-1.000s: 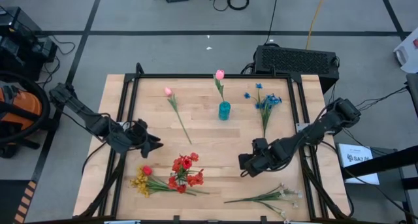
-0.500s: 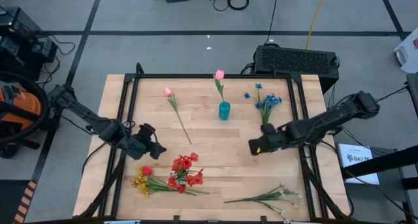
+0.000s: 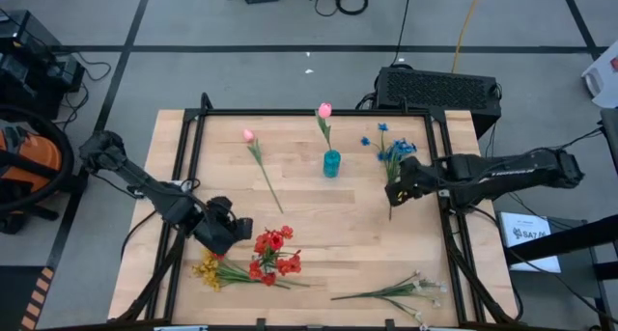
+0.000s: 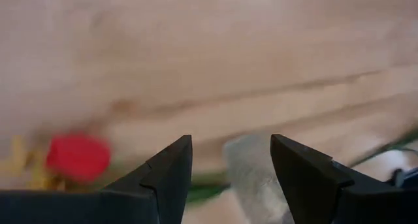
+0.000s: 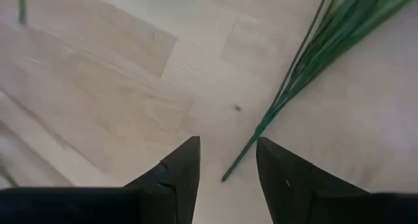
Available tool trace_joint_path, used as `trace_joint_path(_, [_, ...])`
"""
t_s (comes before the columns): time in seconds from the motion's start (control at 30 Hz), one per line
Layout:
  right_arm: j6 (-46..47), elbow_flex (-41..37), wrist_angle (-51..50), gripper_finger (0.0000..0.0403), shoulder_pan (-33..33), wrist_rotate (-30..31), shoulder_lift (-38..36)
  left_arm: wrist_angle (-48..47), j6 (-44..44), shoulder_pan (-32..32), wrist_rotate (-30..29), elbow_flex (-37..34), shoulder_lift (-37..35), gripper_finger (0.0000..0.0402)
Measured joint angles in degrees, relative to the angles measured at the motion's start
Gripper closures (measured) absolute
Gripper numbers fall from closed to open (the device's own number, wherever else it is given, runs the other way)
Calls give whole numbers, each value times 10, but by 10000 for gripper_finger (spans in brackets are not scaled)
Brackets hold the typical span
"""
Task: Sort flowers into vase by color
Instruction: Put the yellow flowers into the blue vase
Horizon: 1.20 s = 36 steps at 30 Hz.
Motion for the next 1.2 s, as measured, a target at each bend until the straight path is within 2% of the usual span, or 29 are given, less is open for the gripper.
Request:
trace_joint_path(0.17, [-74,0,2,261,-28,-16,-1,1,-20,-27,99,1,29,188])
trace_joint_path(0.4, [-126,0,2,261,-54,-29,-1,26,91,-47,129,0,43,188])
trace_joint_path(0.73, [-140,0,2,261,-65,-29,-1,88,558,-59,128,0,85,191])
trace_joint_path(0.83, [-138,0,2,261,-65,-29,0,111,645,-65,136,0,116,204])
trace_joint_path(1.0, [-124,0,2,261,-65,-29,0,126,706,-69,143,0,172,238])
trace_joint_path(1.2, [-108,0,4,261,-65,-28,0,140,714,-69,156,0,227,273])
